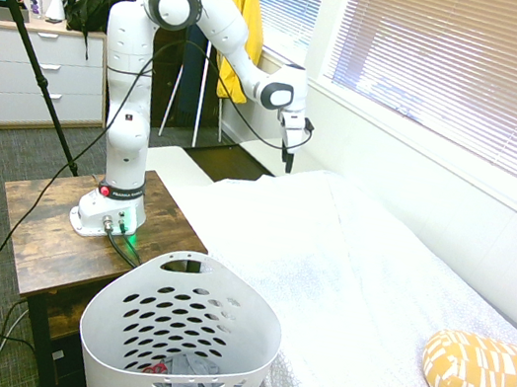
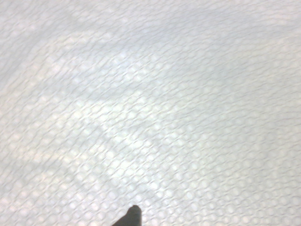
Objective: Put my clothes in the laundry bag
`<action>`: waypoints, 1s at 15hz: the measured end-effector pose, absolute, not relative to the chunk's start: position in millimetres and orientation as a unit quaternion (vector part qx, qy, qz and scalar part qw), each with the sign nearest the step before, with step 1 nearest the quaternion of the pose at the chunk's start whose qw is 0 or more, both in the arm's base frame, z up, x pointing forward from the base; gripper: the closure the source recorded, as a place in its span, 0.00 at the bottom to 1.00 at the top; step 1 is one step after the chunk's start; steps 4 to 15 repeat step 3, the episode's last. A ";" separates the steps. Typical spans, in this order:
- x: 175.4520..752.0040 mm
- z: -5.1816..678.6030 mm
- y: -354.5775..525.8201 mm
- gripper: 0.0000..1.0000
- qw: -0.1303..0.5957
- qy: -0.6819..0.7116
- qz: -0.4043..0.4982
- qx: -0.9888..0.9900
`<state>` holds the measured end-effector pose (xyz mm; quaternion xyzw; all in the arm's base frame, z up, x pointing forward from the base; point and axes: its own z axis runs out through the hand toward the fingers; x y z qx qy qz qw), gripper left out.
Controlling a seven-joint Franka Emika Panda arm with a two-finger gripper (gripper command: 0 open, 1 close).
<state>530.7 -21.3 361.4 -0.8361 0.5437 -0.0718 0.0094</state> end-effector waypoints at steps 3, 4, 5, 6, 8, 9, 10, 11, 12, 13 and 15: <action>543.1 338.4 40.8 0.00 0.010 0.505 -0.020 -0.863; 543.1 338.4 40.8 0.00 0.010 0.505 -0.020 -0.863; 543.1 338.4 40.8 0.00 0.010 0.505 -0.020 -0.863; 543.1 338.4 40.8 0.00 0.010 0.505 -0.020 -0.863; 543.1 338.4 40.8 0.00 0.010 0.505 -0.020 -0.863; 543.1 338.4 40.8 0.00 0.010 0.505 -0.020 -0.863; 543.1 338.4 40.8 0.00 0.010 0.505 -0.020 -0.863; 543.1 338.4 40.8 0.00 0.010 0.505 -0.020 -0.863; 543.1 338.4 40.8 0.00 0.010 0.505 -0.020 -0.863; 543.1 338.4 40.8 0.00 0.010 0.505 -0.020 -0.863; 543.1 338.4 40.8 0.00 0.010 0.505 -0.020 -0.863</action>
